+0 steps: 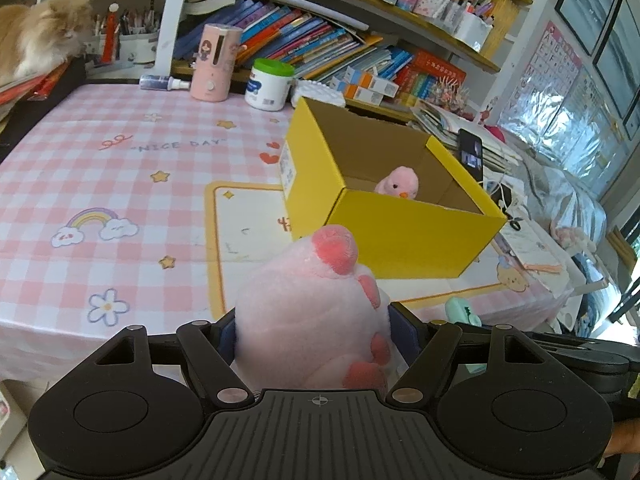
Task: Organize objects
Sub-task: 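Carry the pink plush and green eraser toward the yellow box with both tools, then lower the pink plush and green eraser into the yellow box with both tools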
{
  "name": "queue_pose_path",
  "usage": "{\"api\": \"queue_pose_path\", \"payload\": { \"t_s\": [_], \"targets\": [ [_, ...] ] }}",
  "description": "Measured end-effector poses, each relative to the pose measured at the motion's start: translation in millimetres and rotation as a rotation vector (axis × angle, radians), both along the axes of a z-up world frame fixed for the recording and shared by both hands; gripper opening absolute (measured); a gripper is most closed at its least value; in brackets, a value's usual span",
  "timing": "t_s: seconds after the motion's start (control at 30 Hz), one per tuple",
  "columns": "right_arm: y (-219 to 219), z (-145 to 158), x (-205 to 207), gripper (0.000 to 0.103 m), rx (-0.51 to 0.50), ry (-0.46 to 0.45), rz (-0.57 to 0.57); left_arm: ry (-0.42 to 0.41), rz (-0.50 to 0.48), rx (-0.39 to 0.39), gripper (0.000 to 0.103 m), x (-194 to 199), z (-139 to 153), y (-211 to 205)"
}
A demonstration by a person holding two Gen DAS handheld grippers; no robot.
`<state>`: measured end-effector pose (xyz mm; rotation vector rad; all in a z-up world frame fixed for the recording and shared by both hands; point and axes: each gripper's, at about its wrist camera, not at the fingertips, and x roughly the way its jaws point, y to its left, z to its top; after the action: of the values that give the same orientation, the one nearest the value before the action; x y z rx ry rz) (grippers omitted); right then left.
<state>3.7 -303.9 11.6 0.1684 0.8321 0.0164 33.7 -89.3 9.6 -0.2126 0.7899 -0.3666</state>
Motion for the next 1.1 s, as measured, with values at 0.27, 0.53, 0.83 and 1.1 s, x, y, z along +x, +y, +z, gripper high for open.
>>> {"api": "queue_pose_path", "payload": {
  "t_s": [0.27,0.53,0.83,1.1],
  "targets": [
    [-25,4,17,0.023,-0.010,-0.026,0.010,-0.079,0.006,0.020,0.074,12,9,-30],
    [-55,31,46,0.023,-0.038,-0.207,0.046,-0.211,0.031,0.033,0.074,36,32,-62],
    [-84,41,94,0.023,-0.028,-0.274,0.093,-0.255,0.044,0.111,0.074,73,49,-97],
    [-82,28,133,0.023,-0.061,-0.237,0.179,-0.251,0.087,0.171,0.074,94,50,-108]
  ]
}}
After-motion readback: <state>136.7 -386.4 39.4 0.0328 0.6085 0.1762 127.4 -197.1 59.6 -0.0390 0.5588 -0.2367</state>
